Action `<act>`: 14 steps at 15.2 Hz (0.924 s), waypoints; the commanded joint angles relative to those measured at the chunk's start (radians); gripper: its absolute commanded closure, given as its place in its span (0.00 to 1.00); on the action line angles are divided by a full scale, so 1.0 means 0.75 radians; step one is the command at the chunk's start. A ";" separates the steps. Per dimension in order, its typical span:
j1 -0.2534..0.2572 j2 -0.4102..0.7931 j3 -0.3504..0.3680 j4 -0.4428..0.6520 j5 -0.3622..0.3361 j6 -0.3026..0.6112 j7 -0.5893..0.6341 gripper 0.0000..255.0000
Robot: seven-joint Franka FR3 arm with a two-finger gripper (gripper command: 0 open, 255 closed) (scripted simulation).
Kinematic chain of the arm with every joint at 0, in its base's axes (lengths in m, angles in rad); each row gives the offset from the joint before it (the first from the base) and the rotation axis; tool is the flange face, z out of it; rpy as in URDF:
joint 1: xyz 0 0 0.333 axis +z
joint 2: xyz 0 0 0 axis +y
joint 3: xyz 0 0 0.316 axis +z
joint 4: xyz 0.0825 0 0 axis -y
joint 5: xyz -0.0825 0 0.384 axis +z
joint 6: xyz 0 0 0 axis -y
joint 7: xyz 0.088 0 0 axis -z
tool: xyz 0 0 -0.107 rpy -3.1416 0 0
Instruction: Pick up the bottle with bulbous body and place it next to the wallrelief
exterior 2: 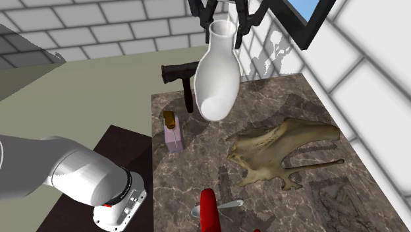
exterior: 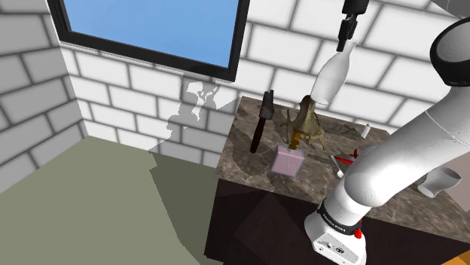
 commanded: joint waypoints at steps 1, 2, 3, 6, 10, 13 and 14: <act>-0.023 0.012 -0.057 0.016 -0.017 0.012 -0.086 1.00; -0.033 0.020 -0.084 0.026 -0.023 0.017 -0.126 1.00; -0.043 0.031 -0.112 0.038 -0.028 0.022 -0.167 1.00; -0.075 0.075 -0.204 0.085 -0.032 0.039 -0.294 1.00; -0.125 0.172 -0.344 0.175 -0.002 0.064 -0.481 1.00; -0.182 0.283 -0.464 0.267 0.062 0.082 -0.641 1.00; -0.209 0.330 -0.505 0.303 0.095 0.086 -0.700 1.00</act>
